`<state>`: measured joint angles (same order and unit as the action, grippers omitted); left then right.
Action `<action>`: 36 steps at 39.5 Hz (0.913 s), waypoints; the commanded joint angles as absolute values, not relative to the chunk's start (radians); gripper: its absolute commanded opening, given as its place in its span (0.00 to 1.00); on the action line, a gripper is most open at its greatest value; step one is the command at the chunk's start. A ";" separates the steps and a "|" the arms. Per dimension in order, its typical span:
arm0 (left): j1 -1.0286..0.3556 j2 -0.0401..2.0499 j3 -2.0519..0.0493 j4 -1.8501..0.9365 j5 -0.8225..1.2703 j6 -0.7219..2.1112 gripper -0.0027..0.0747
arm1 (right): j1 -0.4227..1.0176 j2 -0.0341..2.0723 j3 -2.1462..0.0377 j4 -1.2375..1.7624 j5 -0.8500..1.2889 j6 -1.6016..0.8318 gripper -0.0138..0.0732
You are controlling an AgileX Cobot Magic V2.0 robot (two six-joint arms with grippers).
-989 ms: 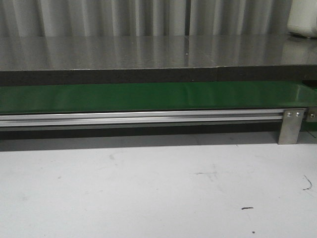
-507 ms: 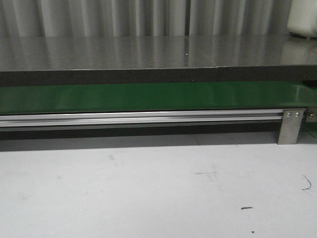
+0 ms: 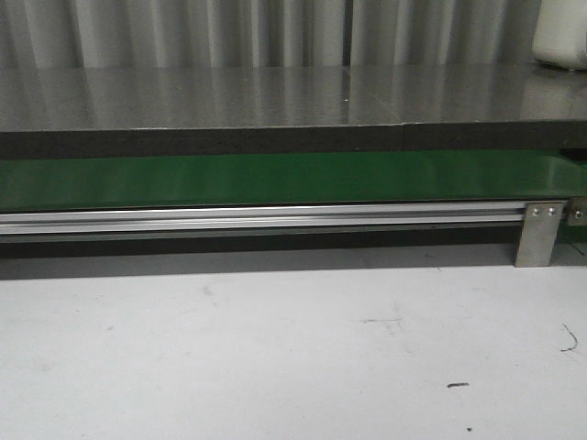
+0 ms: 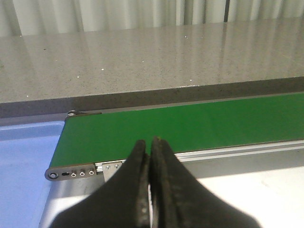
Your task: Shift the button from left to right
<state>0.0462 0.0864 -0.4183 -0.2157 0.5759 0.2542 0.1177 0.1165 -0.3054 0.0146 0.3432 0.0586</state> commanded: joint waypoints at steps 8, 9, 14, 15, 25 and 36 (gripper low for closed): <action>0.040 0.099 -0.443 -0.232 0.493 0.248 0.01 | 0.121 0.127 -0.332 0.012 0.257 0.051 0.08; 0.040 0.099 -0.443 -0.232 0.493 0.248 0.01 | 0.121 0.127 -0.332 0.012 0.257 0.051 0.08; 0.040 0.099 -0.443 -0.232 0.493 0.248 0.01 | 0.121 0.127 -0.332 0.012 0.257 0.051 0.08; 0.040 0.099 -0.443 -0.232 0.493 0.248 0.01 | 0.121 0.127 -0.332 0.012 0.257 0.051 0.08; 0.040 0.099 -0.443 -0.199 0.483 0.248 0.01 | 0.121 0.127 -0.332 0.012 0.257 0.051 0.08; 0.040 0.094 -0.435 -0.195 0.480 0.208 0.01 | 0.121 0.127 -0.332 0.012 0.257 0.051 0.08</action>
<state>0.0462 0.0858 -0.4183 -0.1953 0.5738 0.2506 0.1177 0.1165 -0.3030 0.0146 0.3432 0.0586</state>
